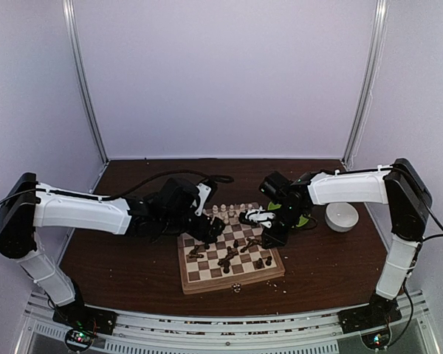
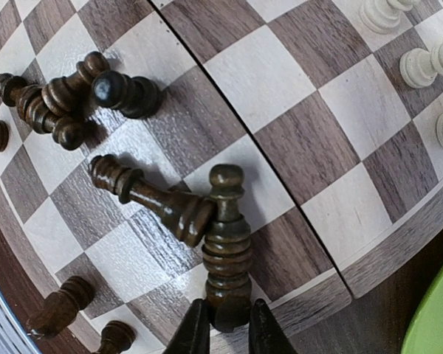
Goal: Set up the chess pieces on the board
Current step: Pick up the chess pile from the chessboard.
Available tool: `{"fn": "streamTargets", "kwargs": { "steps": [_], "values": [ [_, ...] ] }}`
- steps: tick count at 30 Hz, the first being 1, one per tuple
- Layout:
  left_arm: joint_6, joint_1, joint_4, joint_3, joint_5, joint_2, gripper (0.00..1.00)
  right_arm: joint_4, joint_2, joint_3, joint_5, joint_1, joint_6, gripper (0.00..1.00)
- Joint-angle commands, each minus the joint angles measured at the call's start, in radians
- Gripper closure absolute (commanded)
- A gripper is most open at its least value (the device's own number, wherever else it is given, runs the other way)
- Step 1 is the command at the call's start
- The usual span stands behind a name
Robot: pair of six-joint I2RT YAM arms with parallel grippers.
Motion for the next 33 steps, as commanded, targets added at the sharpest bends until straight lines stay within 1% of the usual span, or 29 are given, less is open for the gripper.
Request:
{"fn": "streamTargets", "kwargs": {
  "steps": [1,7,12,16,20,23,26,29,33],
  "values": [
    [0.028,0.0,0.04,0.035,0.022,0.015,0.08,-0.004,-0.004,0.004,0.0,0.005,-0.027,0.85],
    [0.032,0.0,0.05,0.02,0.026,0.02,0.08,-0.001,-0.011,0.001,-0.028,0.001,-0.031,0.94],
    [0.02,0.0,0.072,0.005,0.039,0.019,0.08,0.007,-0.043,-0.012,-0.085,-0.013,-0.03,0.97],
    [0.002,0.011,0.079,0.0,0.07,0.021,0.08,0.051,-0.118,-0.065,-0.14,-0.048,-0.02,0.98],
    [-0.062,0.055,0.155,-0.02,0.216,0.031,0.12,0.066,-0.157,-0.087,-0.189,-0.085,-0.026,0.98],
    [-0.109,0.086,0.207,-0.004,0.367,0.067,0.21,0.066,-0.169,-0.093,-0.229,-0.091,-0.04,0.99],
    [-0.136,0.092,0.257,0.017,0.492,0.102,0.27,0.07,-0.185,-0.099,-0.268,-0.091,-0.047,0.98],
    [-0.17,0.092,0.304,0.033,0.588,0.132,0.28,0.076,-0.199,-0.102,-0.286,-0.091,-0.051,0.99],
    [-0.219,0.092,0.369,0.04,0.654,0.171,0.28,0.077,-0.219,-0.107,-0.319,-0.089,-0.058,0.99]
  ]
}}
